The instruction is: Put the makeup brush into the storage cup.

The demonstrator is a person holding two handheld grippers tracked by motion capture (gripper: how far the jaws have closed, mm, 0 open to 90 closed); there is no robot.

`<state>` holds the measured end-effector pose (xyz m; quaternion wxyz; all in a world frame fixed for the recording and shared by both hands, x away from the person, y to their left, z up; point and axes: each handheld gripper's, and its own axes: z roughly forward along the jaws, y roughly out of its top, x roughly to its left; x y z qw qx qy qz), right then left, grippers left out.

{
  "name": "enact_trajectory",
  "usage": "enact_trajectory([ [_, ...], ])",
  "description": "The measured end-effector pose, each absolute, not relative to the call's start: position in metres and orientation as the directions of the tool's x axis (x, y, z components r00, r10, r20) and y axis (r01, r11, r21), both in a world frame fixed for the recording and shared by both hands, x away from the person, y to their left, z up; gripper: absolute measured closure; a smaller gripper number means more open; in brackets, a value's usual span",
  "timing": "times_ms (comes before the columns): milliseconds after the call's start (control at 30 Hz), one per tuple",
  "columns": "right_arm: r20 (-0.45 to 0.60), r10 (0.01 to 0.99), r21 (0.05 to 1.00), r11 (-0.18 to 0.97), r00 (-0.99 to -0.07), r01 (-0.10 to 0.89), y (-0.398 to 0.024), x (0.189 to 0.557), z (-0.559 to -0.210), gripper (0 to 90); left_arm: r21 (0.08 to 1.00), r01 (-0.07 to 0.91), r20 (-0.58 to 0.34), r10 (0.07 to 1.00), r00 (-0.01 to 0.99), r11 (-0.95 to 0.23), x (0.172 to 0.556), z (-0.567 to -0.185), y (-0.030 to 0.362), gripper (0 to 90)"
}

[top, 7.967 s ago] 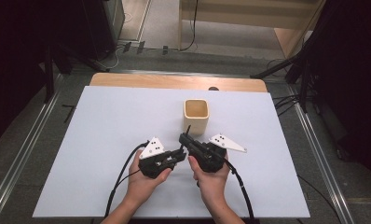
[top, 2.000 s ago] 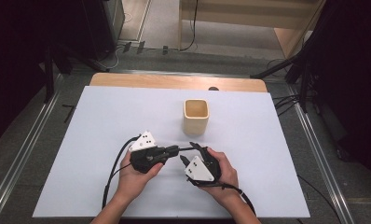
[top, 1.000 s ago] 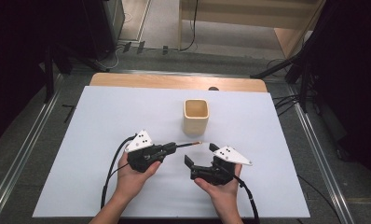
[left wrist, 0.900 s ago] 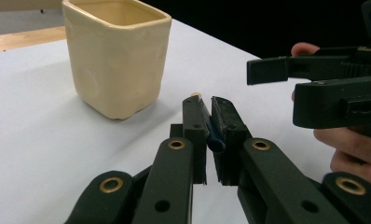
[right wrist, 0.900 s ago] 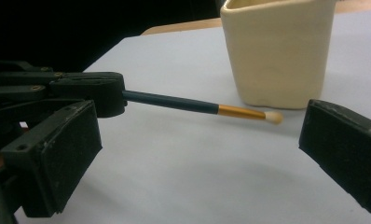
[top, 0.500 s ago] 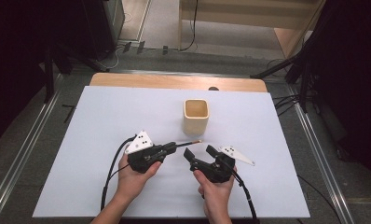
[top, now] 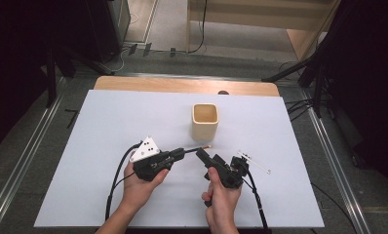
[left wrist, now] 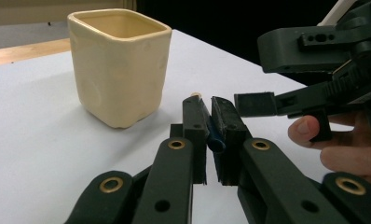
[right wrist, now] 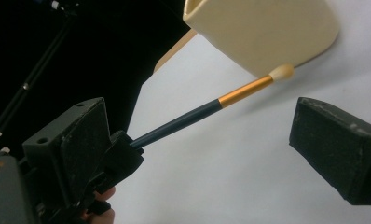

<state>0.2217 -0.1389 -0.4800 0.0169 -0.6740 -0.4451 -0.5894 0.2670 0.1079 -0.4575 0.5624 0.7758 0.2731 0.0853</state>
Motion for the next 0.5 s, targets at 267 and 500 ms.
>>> enact_trajectory([
  [267, 0.875, 0.484, 0.376, -0.677, -0.001, 0.633, -0.1378, 0.2243, -0.4828, 6.5, 0.921, 0.322, -0.169, 0.518, 0.838, -0.220, 0.2665, -0.4575, 0.1075, 85.4],
  [500, 0.918, 0.393, 0.267, -0.712, 0.053, 0.649, -0.1362, 0.2281, -0.4852, 10.1, 0.923, 0.317, -0.166, 0.515, 0.841, -0.219, 0.2659, -0.4570, 0.1077, 85.4],
])
